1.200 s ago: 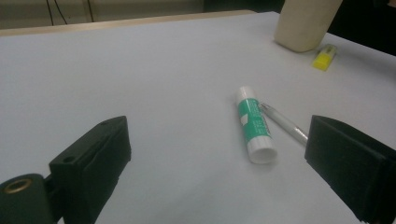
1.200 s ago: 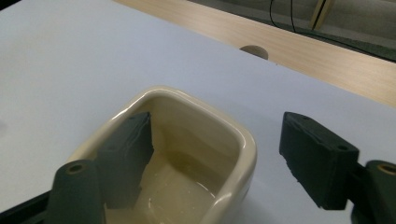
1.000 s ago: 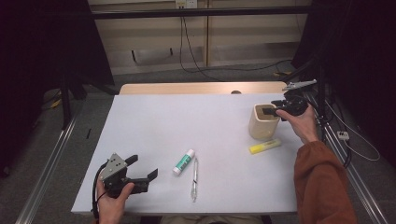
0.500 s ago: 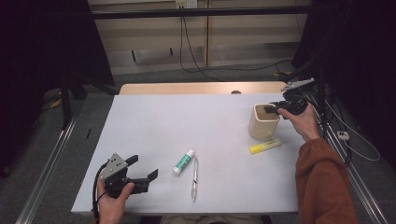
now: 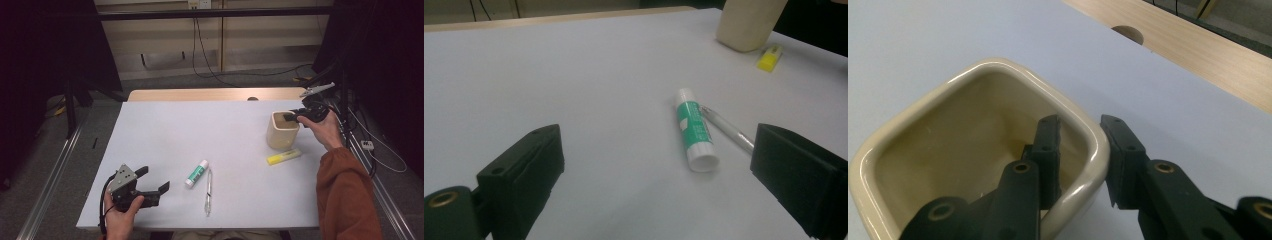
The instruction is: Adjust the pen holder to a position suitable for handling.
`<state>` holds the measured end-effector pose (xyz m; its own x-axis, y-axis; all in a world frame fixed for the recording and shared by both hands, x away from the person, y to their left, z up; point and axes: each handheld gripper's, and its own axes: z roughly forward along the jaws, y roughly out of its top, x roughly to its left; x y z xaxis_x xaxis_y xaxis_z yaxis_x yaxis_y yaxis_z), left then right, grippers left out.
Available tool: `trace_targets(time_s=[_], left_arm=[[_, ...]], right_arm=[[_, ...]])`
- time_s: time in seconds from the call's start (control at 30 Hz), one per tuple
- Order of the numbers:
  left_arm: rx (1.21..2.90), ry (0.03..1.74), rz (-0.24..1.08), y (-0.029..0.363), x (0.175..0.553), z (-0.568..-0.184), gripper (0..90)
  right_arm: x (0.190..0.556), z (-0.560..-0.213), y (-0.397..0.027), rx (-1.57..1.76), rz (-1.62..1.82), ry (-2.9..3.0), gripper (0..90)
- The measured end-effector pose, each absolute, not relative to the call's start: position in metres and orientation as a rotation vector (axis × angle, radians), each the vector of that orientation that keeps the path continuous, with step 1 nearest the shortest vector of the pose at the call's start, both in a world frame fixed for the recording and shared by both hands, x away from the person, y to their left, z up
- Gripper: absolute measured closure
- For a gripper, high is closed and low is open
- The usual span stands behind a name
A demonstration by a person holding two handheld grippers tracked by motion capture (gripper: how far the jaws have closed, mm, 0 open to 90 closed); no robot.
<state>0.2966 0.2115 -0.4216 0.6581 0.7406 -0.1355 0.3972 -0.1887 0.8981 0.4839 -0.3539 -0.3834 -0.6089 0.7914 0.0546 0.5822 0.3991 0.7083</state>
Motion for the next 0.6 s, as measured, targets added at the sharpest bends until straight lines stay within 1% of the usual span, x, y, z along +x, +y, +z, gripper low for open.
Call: trace_targets(time_s=[0.6], left_arm=[[1.819,0.903,0.397,0.2101,0.2965,-0.4220,6.9]], right_arm=[[0.4834,-0.3822,-0.3513,1.191,0.974,2.376,71.4]])
